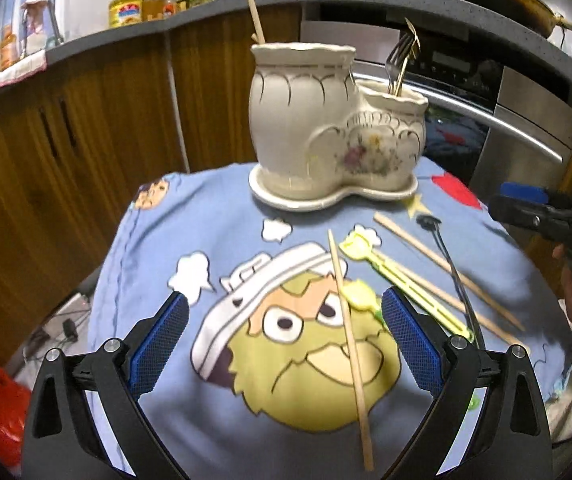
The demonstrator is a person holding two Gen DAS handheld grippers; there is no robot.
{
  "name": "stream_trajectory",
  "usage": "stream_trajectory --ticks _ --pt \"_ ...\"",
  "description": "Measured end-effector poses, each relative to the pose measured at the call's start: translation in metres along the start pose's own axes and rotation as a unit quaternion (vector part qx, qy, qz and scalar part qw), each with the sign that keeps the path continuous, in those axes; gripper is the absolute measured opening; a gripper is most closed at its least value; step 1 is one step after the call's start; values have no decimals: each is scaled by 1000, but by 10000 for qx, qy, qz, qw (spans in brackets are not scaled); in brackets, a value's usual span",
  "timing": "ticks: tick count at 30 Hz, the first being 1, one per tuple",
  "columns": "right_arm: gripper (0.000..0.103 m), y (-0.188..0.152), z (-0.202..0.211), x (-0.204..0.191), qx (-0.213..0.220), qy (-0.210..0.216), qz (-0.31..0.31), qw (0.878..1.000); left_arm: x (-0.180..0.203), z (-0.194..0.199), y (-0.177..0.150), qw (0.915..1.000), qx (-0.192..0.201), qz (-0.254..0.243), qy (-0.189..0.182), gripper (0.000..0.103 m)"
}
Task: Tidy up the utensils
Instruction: 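Move both tools back to the utensils and grasp a green-handled spoon with the right tool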
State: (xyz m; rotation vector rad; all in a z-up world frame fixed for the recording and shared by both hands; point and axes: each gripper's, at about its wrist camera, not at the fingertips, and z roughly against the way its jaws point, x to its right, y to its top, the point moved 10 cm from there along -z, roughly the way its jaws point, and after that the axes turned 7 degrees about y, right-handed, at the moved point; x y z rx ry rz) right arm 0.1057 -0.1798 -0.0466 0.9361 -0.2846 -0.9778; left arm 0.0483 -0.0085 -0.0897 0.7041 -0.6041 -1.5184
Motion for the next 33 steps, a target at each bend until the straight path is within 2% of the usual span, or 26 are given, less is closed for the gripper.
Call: stream_trajectory --ticks 2,9,13,16,18,21,23,27,31,33 --pt "98 -7 3 -11 -42 -198 423 9989 -2 1 -3 10000 -44 50 -27 96" --pt "98 -25 -4 -47 -396 291 523 9974 -10 9 -7 9999 -130 8 25 96" --pt "96 -27 -12 -70 -551 376 666 9955 -21 13 -5 9998 -107 168 18 96" --pt "79 -34 -23 -87 -803 442 757 9929 -30 15 -3 9995 -82 289 41 96" --pt "62 -41 -32 -96 -993 453 818 9906 -33 15 -3 9994 -81 327 42 96" --pt "42 -50 -44 -107 -1252 553 850 9869 -35 14 -4 9993 -96 350 18 96" --pt "33 -55 -51 -110 -1366 541 857 9854 -35 13 -4 9993 -101 350 2 96" --pt "24 -59 -59 -113 -1464 590 838 9839 -33 11 -6 9994 -134 327 -19 96" --pt "19 -59 -68 -113 -1446 631 808 9842 -31 10 -7 9994 -145 299 -15 96" --pt "11 -58 -69 -112 -1380 637 834 9849 -30 10 -7 9995 -144 295 -28 96"
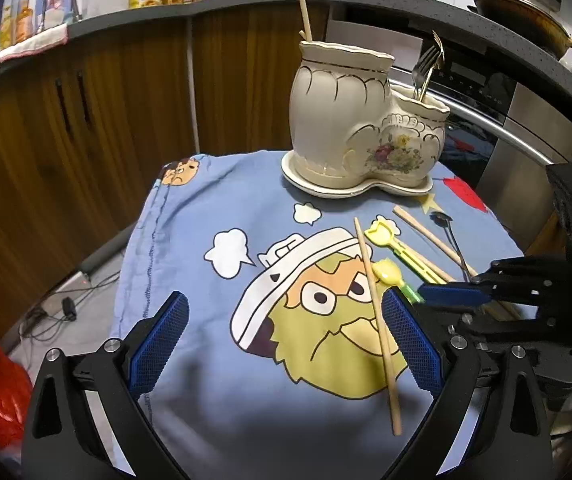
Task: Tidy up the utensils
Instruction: 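Move both tools back to the utensils and grasp a green-handled spoon with the right tool, then lower the left tool onto a wooden chopstick and grasp it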
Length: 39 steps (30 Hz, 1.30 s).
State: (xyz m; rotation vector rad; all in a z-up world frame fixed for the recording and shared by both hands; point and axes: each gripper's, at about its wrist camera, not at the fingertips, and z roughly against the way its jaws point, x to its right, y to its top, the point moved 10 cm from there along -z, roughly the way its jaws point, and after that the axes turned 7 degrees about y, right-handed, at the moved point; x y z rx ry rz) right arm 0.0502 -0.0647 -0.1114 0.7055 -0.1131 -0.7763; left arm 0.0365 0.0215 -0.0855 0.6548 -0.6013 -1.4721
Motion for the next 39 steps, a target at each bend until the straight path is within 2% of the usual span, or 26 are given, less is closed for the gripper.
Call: stream_trajectory --ticks 4,6,11,16,19,22,24,27,32,39 --pt "10 2 8 5 168 288 -244 9991 3 -2 -1 10000 -43 13 -18 96" --pt "10 6 22 11 398 336 -318 9981 7 -3 -2 10000 -81 -15 -35 96" --pt "10 11 61 39 865 258 -617 9940 26 -4 -5 9996 -157 -193 -149 96" --pt "10 15 88 64 1177 178 -897 9888 60 -12 -12 9971 -413 -491 -420 92" --pt "10 16 94 72 1290 147 -948 9870 80 -18 -19 9941 -580 -741 -541 83" --pt "9 14 100 76 1337 158 -975 9861 88 -28 -28 9915 -793 -927 -464 67" --pt "9 13 101 76 1361 152 -966 9859 86 -33 -30 9914 -828 -971 -298 63" --pt "9 12 101 76 1392 148 -933 9857 83 -36 -27 9914 -814 -1006 -217 51" --pt "9 11 103 75 1429 146 -935 9852 79 -44 -18 9913 -806 -1027 -147 24" --pt "9 12 103 76 1477 151 -945 9844 80 -54 -8 9913 -774 -1057 -99 23"
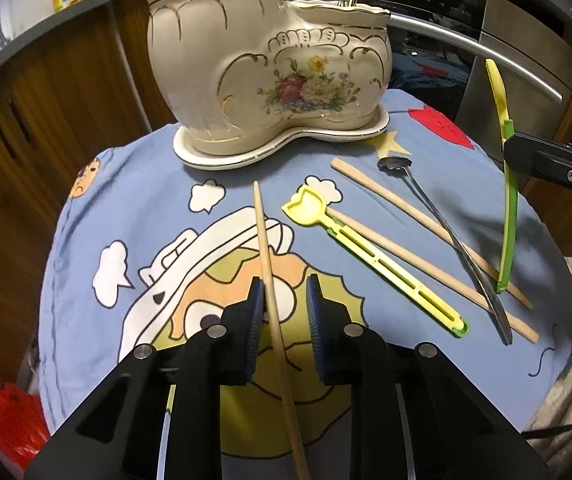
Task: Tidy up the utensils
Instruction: 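Lower the left tool onto a wooden chopstick and grasp it, then drop the chopstick in the tall cup with left tool while right drops green spoon in small cup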
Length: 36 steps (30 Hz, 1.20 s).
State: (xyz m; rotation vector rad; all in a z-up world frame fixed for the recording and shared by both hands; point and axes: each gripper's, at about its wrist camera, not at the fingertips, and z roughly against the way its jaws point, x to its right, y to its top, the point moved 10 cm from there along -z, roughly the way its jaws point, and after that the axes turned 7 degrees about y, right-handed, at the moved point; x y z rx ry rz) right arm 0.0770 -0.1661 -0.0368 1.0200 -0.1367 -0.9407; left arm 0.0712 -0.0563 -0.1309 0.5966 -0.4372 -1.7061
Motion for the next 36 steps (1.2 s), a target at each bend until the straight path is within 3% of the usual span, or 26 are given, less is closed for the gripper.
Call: stream_trajectory --ticks 3,5,19,27,36 --pt "9 0 0 0 -11 -8 3 10000 1 0 0 10000 34 -25 11 17" --pt "9 0 -1 -1 -5 -9 29 10000 -3 -2 2 9999 41 5 113 6" --pt "9 2 1 1 99 -78 85 9999 -14 20 -4 9986 472 229 -95 5" --pt "9 13 7 1 340 -206 220 9990 -16 59 14 9914 1224 312 -356 5" --pt "9 29 13 3 588 -262 326 9974 -13 85 33 9824 1786 304 -451 5"
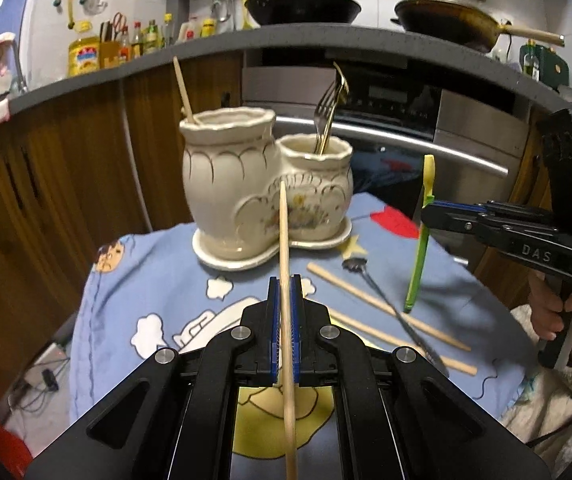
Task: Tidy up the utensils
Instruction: 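Drop the chopstick in the tall cup with left tool while right drops green spoon in small cup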
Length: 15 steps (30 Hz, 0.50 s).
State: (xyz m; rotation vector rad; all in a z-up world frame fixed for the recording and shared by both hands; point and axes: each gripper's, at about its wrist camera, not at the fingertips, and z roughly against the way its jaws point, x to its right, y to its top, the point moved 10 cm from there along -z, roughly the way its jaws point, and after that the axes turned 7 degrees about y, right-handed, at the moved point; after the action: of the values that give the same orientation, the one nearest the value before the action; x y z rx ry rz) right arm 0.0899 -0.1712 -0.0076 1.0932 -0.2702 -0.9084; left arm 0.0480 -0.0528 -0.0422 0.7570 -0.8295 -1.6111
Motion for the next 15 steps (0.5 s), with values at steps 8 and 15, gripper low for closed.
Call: stream_trajectory --ticks 8,15 --pt "9 41 5 6 441 -67 59 9990 0 8 31 9982 570 136 -128 5" --pt "9 99 6 20 1099 -126 -57 9938 -15 12 86 9891 1350 545 -241 5"
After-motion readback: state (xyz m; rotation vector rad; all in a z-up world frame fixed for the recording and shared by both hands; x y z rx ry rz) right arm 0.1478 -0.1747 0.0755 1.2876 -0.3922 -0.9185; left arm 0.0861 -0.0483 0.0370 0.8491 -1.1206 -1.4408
